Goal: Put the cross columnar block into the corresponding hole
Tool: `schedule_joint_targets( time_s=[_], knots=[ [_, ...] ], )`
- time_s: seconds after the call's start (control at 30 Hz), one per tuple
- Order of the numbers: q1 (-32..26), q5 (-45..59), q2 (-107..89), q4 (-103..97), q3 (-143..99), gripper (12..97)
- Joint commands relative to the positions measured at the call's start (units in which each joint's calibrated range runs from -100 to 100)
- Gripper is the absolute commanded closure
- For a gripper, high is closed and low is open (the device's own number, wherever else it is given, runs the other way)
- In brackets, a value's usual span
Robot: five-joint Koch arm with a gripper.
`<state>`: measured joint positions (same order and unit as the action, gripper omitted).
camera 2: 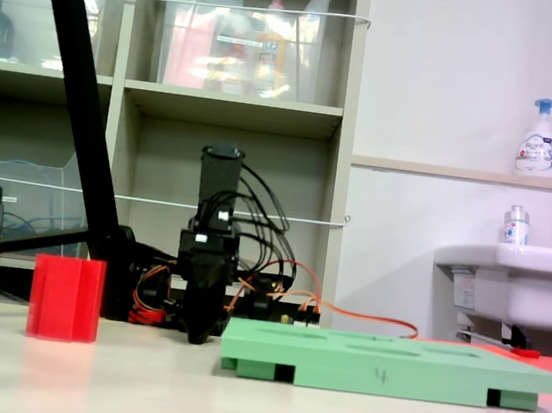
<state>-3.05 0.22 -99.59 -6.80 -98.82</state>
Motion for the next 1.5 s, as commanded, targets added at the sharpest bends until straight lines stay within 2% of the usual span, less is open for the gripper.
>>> schedule_joint_targets(
  time_s=[0.0, 0.2, 0.33, 0.57, 0.77, 0.97, 1.17, 1.37, 1.47],
  knots=[
    [-0.5, 0.0, -0.4, 4.7, -1.2, 59.5],
    [-0.6, 0.0, -0.4, 4.7, -1.2, 59.9],
    [-3.1, -0.2, -0.4, 4.6, -1.2, 59.7],
    [3.4, -15.3, -0.4, 4.8, -1.2, 59.7],
    [9.6, -19.2, -0.4, 6.2, -1.2, 70.5],
    [12.0, -23.8, -0.4, 27.7, 5.9, 70.5],
    [12.8, -34.0, -0.4, 65.2, 40.0, 70.5],
    [12.9, -38.3, 3.9, 79.3, 59.5, 70.5],
    [13.1, -39.9, 16.3, 91.8, 75.5, 69.7]
  ],
)
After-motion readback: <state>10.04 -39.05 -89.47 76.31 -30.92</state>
